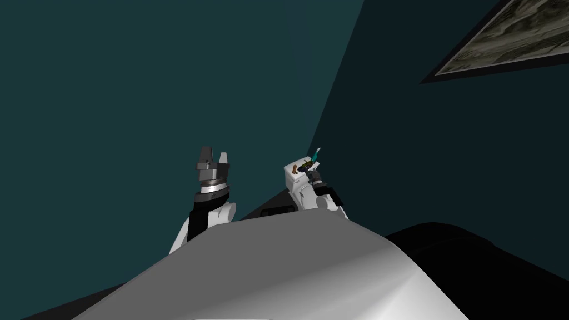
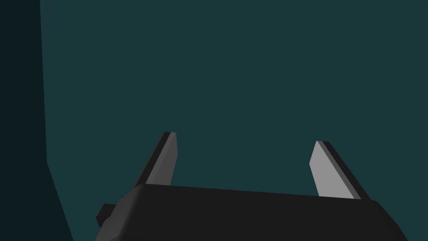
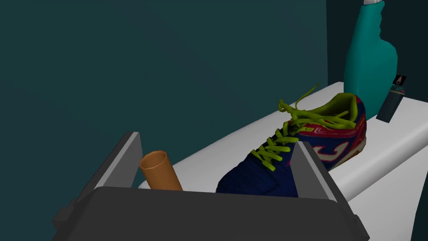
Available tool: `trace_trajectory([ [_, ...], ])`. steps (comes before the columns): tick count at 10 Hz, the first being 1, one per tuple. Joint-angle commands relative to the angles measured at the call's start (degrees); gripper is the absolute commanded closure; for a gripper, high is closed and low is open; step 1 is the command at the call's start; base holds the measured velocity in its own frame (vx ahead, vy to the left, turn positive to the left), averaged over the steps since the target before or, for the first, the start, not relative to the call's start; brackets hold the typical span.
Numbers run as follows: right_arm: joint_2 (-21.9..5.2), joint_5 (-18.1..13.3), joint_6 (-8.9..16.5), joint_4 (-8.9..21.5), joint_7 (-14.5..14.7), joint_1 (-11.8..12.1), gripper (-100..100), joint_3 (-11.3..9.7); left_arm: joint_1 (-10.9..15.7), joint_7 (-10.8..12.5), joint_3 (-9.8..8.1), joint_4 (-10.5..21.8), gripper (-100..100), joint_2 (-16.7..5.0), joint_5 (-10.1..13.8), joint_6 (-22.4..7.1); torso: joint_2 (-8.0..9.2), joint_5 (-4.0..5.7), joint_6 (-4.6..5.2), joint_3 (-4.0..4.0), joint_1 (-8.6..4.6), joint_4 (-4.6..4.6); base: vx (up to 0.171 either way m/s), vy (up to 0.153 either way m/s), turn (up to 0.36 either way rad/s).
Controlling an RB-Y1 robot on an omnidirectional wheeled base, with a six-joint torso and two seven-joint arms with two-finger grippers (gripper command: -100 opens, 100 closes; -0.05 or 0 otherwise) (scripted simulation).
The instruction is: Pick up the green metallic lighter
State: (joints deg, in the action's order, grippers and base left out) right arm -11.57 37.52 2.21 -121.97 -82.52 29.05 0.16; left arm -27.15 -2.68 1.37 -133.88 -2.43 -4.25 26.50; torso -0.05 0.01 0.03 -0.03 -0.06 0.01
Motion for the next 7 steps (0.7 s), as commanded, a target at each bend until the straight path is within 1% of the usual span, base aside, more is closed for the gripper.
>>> trace_trajectory([
  [1, -0.1, 2.0, 2.1, 0.9, -2.9, 0.0, -100, 0.2, 0.0, 0.0, 0.0, 0.0, 0, 0.0, 0.0, 0.0, 0.0, 0.0, 0.0, 0.0, 0.0, 0.0, 0.004, -0.026, 0.104],
  [2, -0.1, 2.0, 2.1, 0.9, -4.5, 0.0, -100, 0.2, 0.0, 0.0, 0.0, 0.0, 0, 0.0, 0.0, 0.0, 0.01, 0.01, -0.01, 0.0, -0.02, 0.0, 0.005, -0.023, 0.059],
  [3, -0.3, 3.6, 4.0, 1.6, -6.1, -0.1, -100, 0.3, 0.0, 0.0, 0.0, 0.0, 0, 0.0, 0.0, 0.0, 0.0, 0.0, 0.0, 0.0, -0.01, 0.0, 0.008, -0.023, 0.124],
  [4, -0.3, 3.6, 4.0, 1.6, -7.7, -0.1, -100, 0.3, 0.0, 0.0, 0.0, 0.0, 0, 0.0, 0.0, 0.0, -0.01, 0.01, -0.01, -0.01, -0.02, 0.0, 0.006, -0.022, 0.054],
  [5, -0.5, 5.3, 5.7, 2.3, -9.4, -0.2, -100, 0.5, 0.0, 0.0, 0.0, 0.0, 0, 0.0, 0.0, 0.0, 0.0, 0.0, 0.01, 0.0, -0.01, 0.0, 0.005, -0.021, 0.11],
  [6, -0.5, 5.3, 5.7, 2.3, -11.1, -0.2, -100, 0.5, 0.0, 0.0, 0.0, 0.0, 0, 0.0, 0.0, 0.0, 0.0, 0.0, -0.01, 0.0, -0.01, 0.0, 0.004, -0.02, 0.054],
  [7, -0.7, 6.9, 7.5, 3.0, -12.8, -0.2, -100, 0.7, 0.0, 0.0, 0.0, 0.0, 0, 0.0, 0.0, 0.0, 0.0, 0.0, 0.01, 0.0, 0.0, 0.0, 0.005, -0.02, 0.089],
])
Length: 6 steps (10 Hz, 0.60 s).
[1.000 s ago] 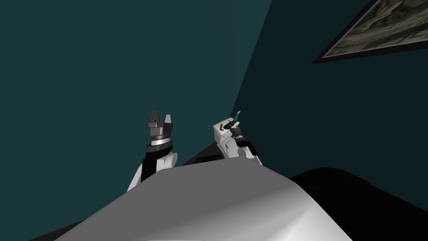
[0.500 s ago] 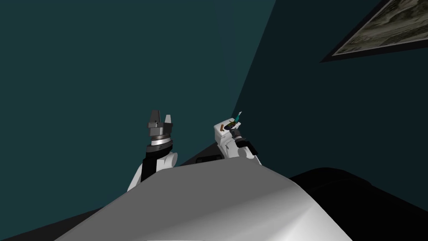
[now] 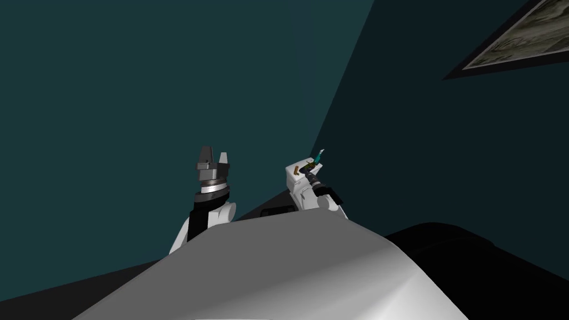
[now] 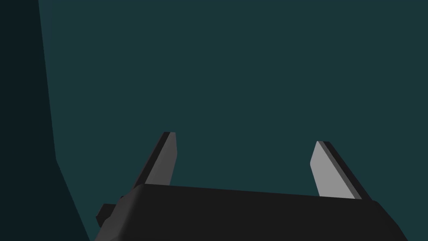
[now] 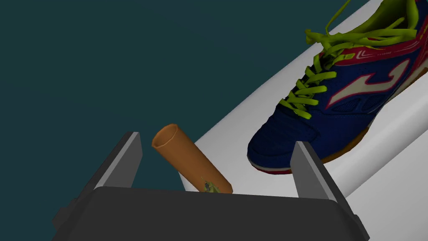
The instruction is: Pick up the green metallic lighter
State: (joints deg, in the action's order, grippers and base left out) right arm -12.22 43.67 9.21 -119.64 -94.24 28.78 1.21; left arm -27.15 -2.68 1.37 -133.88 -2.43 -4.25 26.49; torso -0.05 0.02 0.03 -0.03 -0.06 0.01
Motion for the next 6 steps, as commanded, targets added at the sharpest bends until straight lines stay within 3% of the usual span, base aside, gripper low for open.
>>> trace_trajectory([
  [1, -0.1, 0.7, 0.5, 0.7, -2.9, 0.1, -100, -0.4, 0.0, 0.0, 0.0, 0.0, 0, 0.0, 0.0, 0.0, 0.0, 0.0, 0.0, 0.0, 0.0, 0.0, 0.006, -0.019, 0.05],
  [6, -0.9, 5.1, 5.3, 2.7, -10.9, -0.1, -100, 0.0, 0.0, 0.0, 0.0, 0.0, 0, 0.0, 0.0, 0.0, 0.0, 0.0, 0.02, 0.0, 0.01, 0.0, 0.004, -0.019, 0.077],
])
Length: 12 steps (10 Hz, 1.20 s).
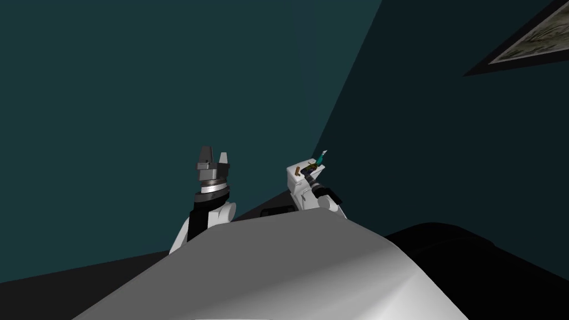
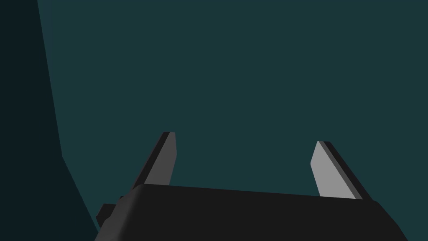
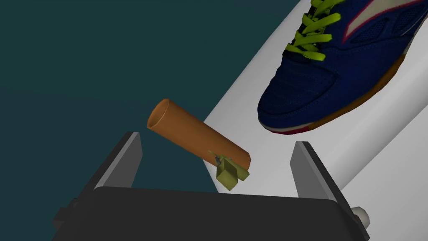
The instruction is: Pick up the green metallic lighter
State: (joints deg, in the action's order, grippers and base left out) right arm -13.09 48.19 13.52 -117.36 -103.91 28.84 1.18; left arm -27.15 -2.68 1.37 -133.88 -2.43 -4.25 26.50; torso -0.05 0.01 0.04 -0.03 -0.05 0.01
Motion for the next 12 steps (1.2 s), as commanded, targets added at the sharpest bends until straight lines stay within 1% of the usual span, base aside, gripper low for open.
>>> trace_trajectory([
  [1, 0.0, 0.6, 0.9, 0.4, -2.3, -0.2, -100, 0.1, 0.0, 0.0, 0.0, 0.0, 0, 0.0, 0.0, 0.0, 0.0, 0.0, 0.0, 0.0, 0.0, 0.0, 0.005, -0.016, 0.044],
  [2, -0.3, 1.9, 2.4, 1.0, -4.2, -0.2, -100, 0.2, 0.0, 0.0, 0.0, 0.0, 0, 0.0, 0.0, 0.0, 0.0, 0.0, 0.01, 0.0, 0.01, 0.0, 0.005, -0.014, 0.085],
  [3, -0.3, 1.9, 2.4, 1.0, -4.9, -0.2, -100, 0.2, 0.0, 0.0, 0.0, 0.0, 0, 0.0, 0.0, 0.0, 0.0, 0.0, 0.0, 0.0, 0.01, 0.0, 0.005, -0.015, 0.053],
  [4, -0.7, 3.1, 3.7, 1.5, -7.1, -0.3, -100, 0.3, 0.0, 0.0, 0.0, 0.0, 0, 0.0, 0.0, 0.0, 0.0, 0.0, 0.01, 0.0, 0.02, 0.0, 0.004, -0.015, 0.084],
  [5, -0.7, 3.1, 3.7, 1.5, -7.4, -0.3, -100, 0.3, 0.0, 0.0, 0.0, 0.0, 0, 0.0, 0.0, 0.0, 0.0, 0.0, 0.0, 0.0, 0.02, 0.0, 0.004, -0.013, 0.04],
  [6, -1.1, 4.2, 4.9, 2.0, -9.7, -0.3, -100, 0.4, 0.0, 0.0, 0.0, 0.0, 0, 0.0, 0.0, 0.0, 0.0, 0.0, 0.02, 0.0, 0.02, 0.0, 0.007, -0.011, 0.069],
  [7, -1.5, 5.2, 6.0, 2.4, -11.1, -0.4, -100, 0.5, 0.0, 0.0, 0.0, 0.0, 0, 0.0, 0.0, 0.0, -0.01, 0.0, 0.01, 0.0, 0.02, 0.0, 0.007, -0.018, 0.116],
  [8, -1.5, 5.2, 6.0, 2.4, -11.8, -0.4, -100, 0.5, 0.0, 0.0, 0.0, 0.0, 0, 0.0, 0.0, 0.0, -0.01, 0.0, 0.0, 0.0, 0.0, 0.0, 0.005, -0.017, 0.037],
  [10, -2.4, 6.9, 7.7, 3.0, -15.1, -0.5, -100, 0.6, 0.0, 0.0, 0.0, 0.0, 0, 0.0, 0.0, 0.0, -0.01, 0.0, 0.01, 0.0, 0.03, 0.0, 0.007, -0.011, 0.069],
  [12, -3.1, 8.0, 8.9, 3.3, -17.4, -0.6, -100, 0.7, 0.0, 0.0, 0.0, 0.0, 0, 0.0, 0.0, 0.0, -0.02, -0.01, 0.01, -0.01, 0.03, 0.0, 0.013, -0.009, 0.068],
])
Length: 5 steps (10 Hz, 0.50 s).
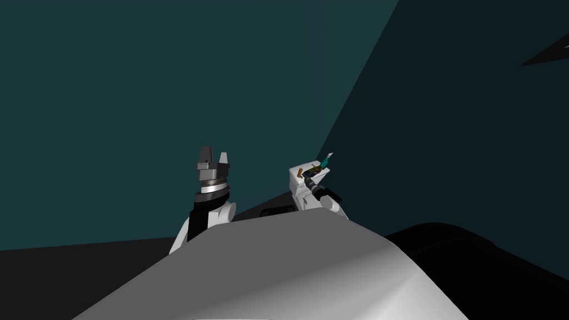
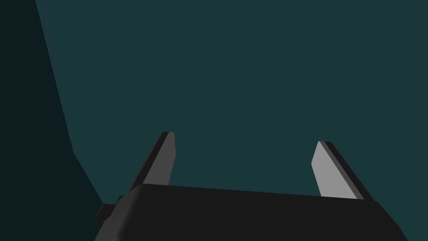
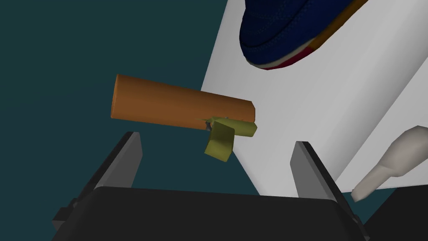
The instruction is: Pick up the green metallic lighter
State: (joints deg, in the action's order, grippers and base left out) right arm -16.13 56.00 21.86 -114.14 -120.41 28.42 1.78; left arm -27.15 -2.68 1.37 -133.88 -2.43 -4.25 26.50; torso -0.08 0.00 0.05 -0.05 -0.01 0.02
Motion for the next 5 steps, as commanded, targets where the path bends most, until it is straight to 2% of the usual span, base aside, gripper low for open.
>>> trace_trajectory([
  [1, -0.5, 0.7, 1.0, 0.2, -1.8, -0.2, -100, 0.0, 0.0, 0.0, 0.0, 0.0, 0, 0.0, 0.0, 0.0, 0.0, 0.0, 0.0, 0.0, 0.0, 0.0, 0.022, 0.002, 0.056],
  [2, -0.3, 0.4, 0.6, 0.2, -1.1, -0.2, -100, 0.0, 0.0, 0.0, 0.0, 0.0, 0, 0.0, 0.0, 0.0, -0.03, -0.01, 0.0, -0.01, 0.03, 0.01, 0.011, 0.001, 0.01],
  [3, -0.3, 0.4, 0.7, 0.2, -1.3, -0.2, 0, 0.0, 0.0, 0.0, 0.0, 0.0, 0, 0.0, 0.0, 0.0, 0.0, -0.01, 0.01, 0.0, 0.04, 0.0, 0.0, 0.0, 0.0],
  [4, -0.3, 0.4, 0.7, 0.2, -1.3, -0.2, -100, 0.0, 0.0, 0.0, 0.0, 0.0, 0, 0.0, 0.0, 0.0, 0.03, -0.01, 0.01, 0.02, 0.04, 0.0, 0.0, 0.0, 0.0],
  [5, -0.3, 0.4, 0.7, 0.2, -1.3, -0.2, 100, 0.0, 0.0, 0.0, 0.0, 0.0, 0, 0.0, 0.0, 0.0, 0.04, -0.01, 0.01, 0.02, 0.04, -0.01, 0.0, 0.0, 0.0],
])
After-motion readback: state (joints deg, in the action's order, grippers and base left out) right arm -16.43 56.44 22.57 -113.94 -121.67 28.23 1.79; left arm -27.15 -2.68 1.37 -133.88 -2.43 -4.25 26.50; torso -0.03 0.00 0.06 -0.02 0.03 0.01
